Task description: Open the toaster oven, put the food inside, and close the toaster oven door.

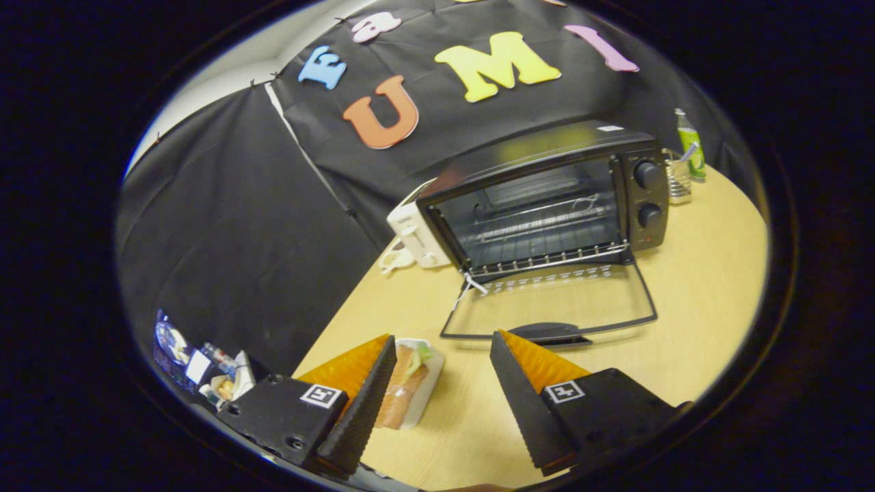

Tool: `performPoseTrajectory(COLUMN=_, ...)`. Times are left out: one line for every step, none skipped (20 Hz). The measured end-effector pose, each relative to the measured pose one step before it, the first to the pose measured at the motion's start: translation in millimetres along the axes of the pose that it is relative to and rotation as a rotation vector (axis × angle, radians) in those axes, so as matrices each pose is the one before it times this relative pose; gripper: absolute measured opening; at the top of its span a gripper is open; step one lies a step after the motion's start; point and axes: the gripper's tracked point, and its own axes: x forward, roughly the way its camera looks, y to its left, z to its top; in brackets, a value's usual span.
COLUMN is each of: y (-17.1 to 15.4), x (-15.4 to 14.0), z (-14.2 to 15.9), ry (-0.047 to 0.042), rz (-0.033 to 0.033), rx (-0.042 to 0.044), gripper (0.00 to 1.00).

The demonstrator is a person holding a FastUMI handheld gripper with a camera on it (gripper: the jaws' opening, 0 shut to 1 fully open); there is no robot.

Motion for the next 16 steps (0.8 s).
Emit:
performPoseTrajectory(y=3.89, x=1.41, z=-3.59, ry=0.03032, rz=0.01935, rx=0.01131, gripper=0.93)
performPoseTrajectory(y=3.00, x=2.03, z=-6.28, ry=0.02752, rz=0.02019, rx=0.01665, gripper=0.93)
performPoseTrajectory(y=0.46, x=1.34, z=-8.95, ry=0.04606, rz=0.00875, rx=0.01119, gripper=0.93)
performPoseTrajectory(y=1.60, x=1.16, z=-5.92, ry=0.03974, rz=0.01044, rx=0.01766, gripper=0.93)
performPoseTrajectory(y=2.42, x=1.24, z=-5.71, ry=0.04147, rz=0.01281, rx=0.01995, gripper=0.93)
performPoseTrajectory(y=4.94, x=0.28, z=-7.28, ry=0.04221, rz=0.01986, rx=0.02081, gripper=0.93)
performPoseTrajectory(y=3.34, x=3.11, z=-5.51, ry=0.03627, rz=0.02056, rx=0.02056, gripper=0.93)
performPoseTrajectory(y=0.91, x=4.44, z=-2.76, ry=0.02834, rz=0.00871, rx=0.01568, gripper=0.93)
performPoseTrajectory(y=-1.87, x=8.38, z=-0.50, ry=0.01621, rz=-0.01280, rx=0.02012, gripper=0.93)
performPoseTrajectory(y=-3.32, x=5.79, z=-0.31, ry=0.02718, rz=-0.02208, rx=0.01502, gripper=0.93)
performPoseTrajectory(y=-0.46, x=2.26, z=-3.33, ry=0.03629, rz=-0.01438, rx=0.01593, gripper=0.91)
performPoseTrajectory(y=1.08, x=2.37, z=-2.74, ry=0.04680, rz=-0.00446, rx=0.01426, gripper=0.90)
performPoseTrajectory(y=0.66, x=1.36, z=-3.42, ry=0.04207, rz=-0.00223, rx=0.02270, gripper=0.89)
performPoseTrajectory(y=0.75, x=1.95, z=-1.91, ry=0.03495, rz=0.00070, rx=0.02242, gripper=0.88)
performPoseTrajectory(y=-0.18, x=1.83, z=-0.75, ry=0.02062, rz=-0.00367, rx=0.02727, gripper=0.85)
performPoseTrajectory(y=4.37, x=1.59, z=-0.03, ry=0.00958, rz=0.01064, rx=0.01790, gripper=0.81)
